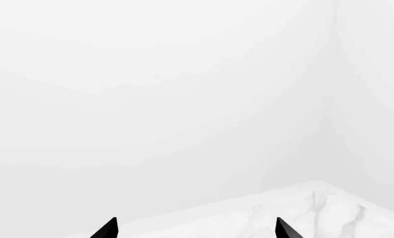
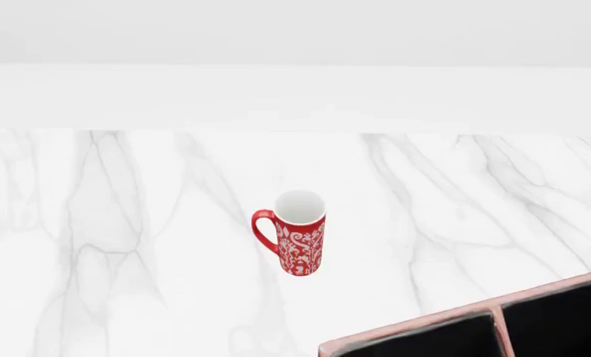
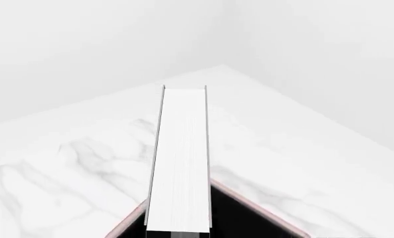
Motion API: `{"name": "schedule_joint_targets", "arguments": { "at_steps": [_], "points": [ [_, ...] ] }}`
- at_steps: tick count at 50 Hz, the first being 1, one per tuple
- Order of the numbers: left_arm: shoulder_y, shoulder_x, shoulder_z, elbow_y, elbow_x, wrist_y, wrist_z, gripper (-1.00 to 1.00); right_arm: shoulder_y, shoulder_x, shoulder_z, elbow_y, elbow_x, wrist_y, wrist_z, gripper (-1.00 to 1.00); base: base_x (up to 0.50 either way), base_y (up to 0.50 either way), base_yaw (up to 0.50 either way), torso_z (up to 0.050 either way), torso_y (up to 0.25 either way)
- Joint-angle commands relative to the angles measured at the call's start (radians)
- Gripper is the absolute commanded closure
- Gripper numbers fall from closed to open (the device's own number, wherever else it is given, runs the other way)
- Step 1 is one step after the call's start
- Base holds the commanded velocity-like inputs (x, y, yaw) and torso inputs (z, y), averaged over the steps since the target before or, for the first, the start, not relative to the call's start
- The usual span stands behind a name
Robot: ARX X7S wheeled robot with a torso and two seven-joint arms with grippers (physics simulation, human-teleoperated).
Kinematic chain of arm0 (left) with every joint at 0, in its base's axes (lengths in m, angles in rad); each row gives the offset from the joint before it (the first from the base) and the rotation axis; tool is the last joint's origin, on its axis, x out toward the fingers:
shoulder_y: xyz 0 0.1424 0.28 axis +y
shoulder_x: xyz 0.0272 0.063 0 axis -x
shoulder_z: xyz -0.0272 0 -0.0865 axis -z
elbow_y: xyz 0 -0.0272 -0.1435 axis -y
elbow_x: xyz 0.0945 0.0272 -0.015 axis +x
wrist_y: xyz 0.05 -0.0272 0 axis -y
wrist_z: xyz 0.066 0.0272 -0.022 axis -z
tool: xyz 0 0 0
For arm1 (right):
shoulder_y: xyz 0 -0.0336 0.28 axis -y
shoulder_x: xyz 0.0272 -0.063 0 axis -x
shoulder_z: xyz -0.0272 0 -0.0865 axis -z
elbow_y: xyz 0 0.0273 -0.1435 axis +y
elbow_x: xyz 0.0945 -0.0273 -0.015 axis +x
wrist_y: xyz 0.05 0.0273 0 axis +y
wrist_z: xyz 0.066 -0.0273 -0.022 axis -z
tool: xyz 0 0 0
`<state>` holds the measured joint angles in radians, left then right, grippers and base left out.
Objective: Pick up the book and place it in the right compartment of the caddy.
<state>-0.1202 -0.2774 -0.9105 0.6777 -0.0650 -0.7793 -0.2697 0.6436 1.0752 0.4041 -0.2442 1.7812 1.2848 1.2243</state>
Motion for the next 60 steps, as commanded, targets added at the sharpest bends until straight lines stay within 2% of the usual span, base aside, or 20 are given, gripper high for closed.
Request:
{"name": "schedule_joint_targets", "arguments": {
  "at_steps": [1, 11, 43, 56, 57, 60],
  "points": [
    [0.002, 0.022, -0.014, -0.002, 0.021, 0.002, 0.019, -1.00, -0.038, -0.022, 0.059, 0.001, -0.068, 0.005, -0.078, 1.00, 0.00, 0.00, 0.00, 0.000, 0.000],
    [0.008, 0.022, -0.015, 0.001, 0.020, 0.003, 0.018, -1.00, -0.081, -0.022, 0.066, -0.013, -0.168, -0.003, -0.130, 1.00, 0.00, 0.00, 0.00, 0.000, 0.001],
    [0.019, 0.025, -0.007, -0.001, 0.018, 0.013, 0.015, -1.00, -0.159, -0.076, -0.008, 0.014, -0.311, -0.052, -0.250, 1.00, 0.00, 0.00, 0.00, 0.000, 0.001],
    [0.022, 0.026, -0.007, -0.005, 0.017, 0.018, 0.013, -1.00, -0.165, -0.096, 0.003, 0.032, -0.292, -0.066, -0.246, 1.00, 0.00, 0.00, 0.00, 0.001, 0.002],
    [0.023, 0.026, -0.007, -0.004, 0.016, 0.018, 0.013, -1.00, -0.160, -0.096, 0.002, 0.035, -0.286, -0.065, -0.242, -1.00, 0.00, 0.00, 0.00, 0.000, 0.000],
    [0.023, 0.025, -0.009, -0.006, 0.015, 0.018, 0.014, -1.00, -0.158, -0.097, 0.002, 0.036, -0.286, -0.068, -0.235, -1.00, 0.00, 0.00, 0.00, 0.000, 0.000]
  ]
}}
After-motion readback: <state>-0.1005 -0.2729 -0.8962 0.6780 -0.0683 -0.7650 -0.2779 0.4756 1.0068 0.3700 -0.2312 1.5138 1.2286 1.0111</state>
